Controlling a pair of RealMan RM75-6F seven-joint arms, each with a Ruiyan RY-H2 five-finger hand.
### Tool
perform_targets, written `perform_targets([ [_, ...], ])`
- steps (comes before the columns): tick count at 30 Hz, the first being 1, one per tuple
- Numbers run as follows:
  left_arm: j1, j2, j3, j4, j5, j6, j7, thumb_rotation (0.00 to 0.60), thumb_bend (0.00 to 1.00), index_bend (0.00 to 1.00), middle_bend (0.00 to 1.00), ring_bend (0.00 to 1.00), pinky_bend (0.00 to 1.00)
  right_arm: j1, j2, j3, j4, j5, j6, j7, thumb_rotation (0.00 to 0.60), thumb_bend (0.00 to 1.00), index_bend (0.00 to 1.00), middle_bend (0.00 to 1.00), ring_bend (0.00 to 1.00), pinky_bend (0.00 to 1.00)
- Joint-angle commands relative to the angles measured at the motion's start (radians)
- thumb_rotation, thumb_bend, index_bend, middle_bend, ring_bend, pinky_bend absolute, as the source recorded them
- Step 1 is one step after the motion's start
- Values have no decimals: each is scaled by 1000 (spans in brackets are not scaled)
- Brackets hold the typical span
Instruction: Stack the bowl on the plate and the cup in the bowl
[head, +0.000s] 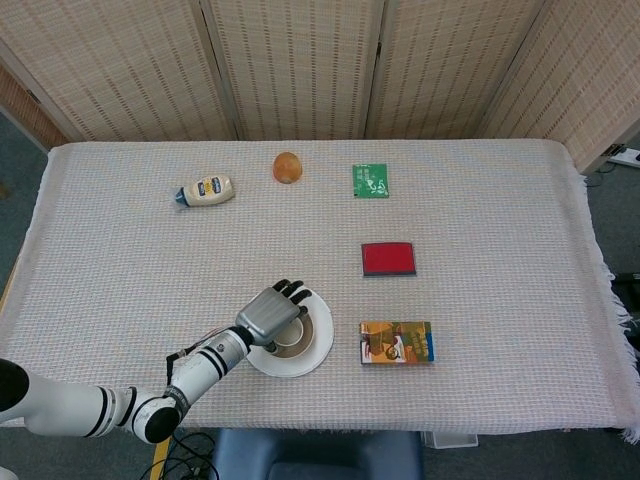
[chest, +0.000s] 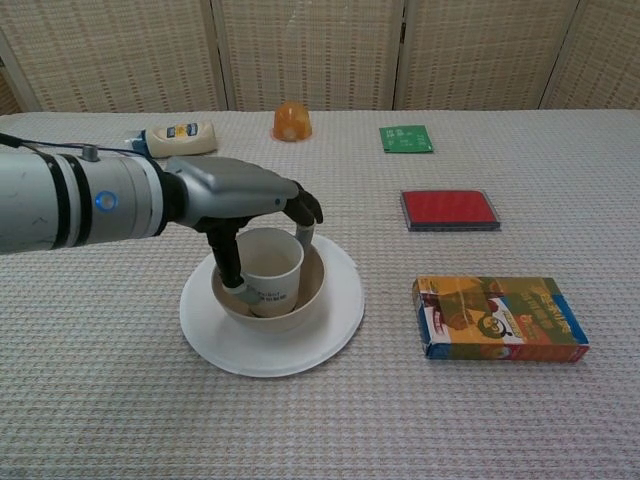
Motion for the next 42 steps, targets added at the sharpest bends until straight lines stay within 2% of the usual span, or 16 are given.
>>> perform_targets([
  [1, 4, -1, -3, 0, 2, 2, 3, 600, 204, 445, 153, 0, 144, 3, 1, 1, -4, -3, -5, -7, 600, 131, 5, 53, 0, 0],
  [11, 11, 2, -19, -11, -3, 7, 18, 600, 199, 299, 153, 0, 143, 3, -1, 10, -10, 8, -14, -23, 600, 138, 5, 53, 0, 0],
  [19, 6, 31, -37, -79, -34, 20, 46, 600, 181, 260, 149, 0, 143, 1, -2, 16, -8, 10, -16, -20, 600, 141, 4, 53, 0, 0],
  [26, 7, 125, -70, -196, -68, 26, 21, 600, 182, 259, 148, 0, 141, 3, -4, 19, -10, 11, -20, -30, 600, 141, 5, 53, 0, 0],
  [33, 47, 188, -91, -194, -33, 88, -19, 600, 181, 257, 148, 0, 141, 9, -3, 14, -30, -1, -21, -71, 600, 141, 5, 53, 0, 0],
  [39, 139, 280, -86, -216, 25, 182, -85, 600, 181, 256, 148, 0, 140, 15, -2, 16, -42, 5, -32, -96, 600, 141, 4, 53, 0, 0],
  [42, 215, 345, -79, -241, 52, 227, -166, 600, 181, 256, 148, 0, 140, 21, -2, 11, -54, -5, -33, -122, 600, 142, 4, 53, 0, 0],
])
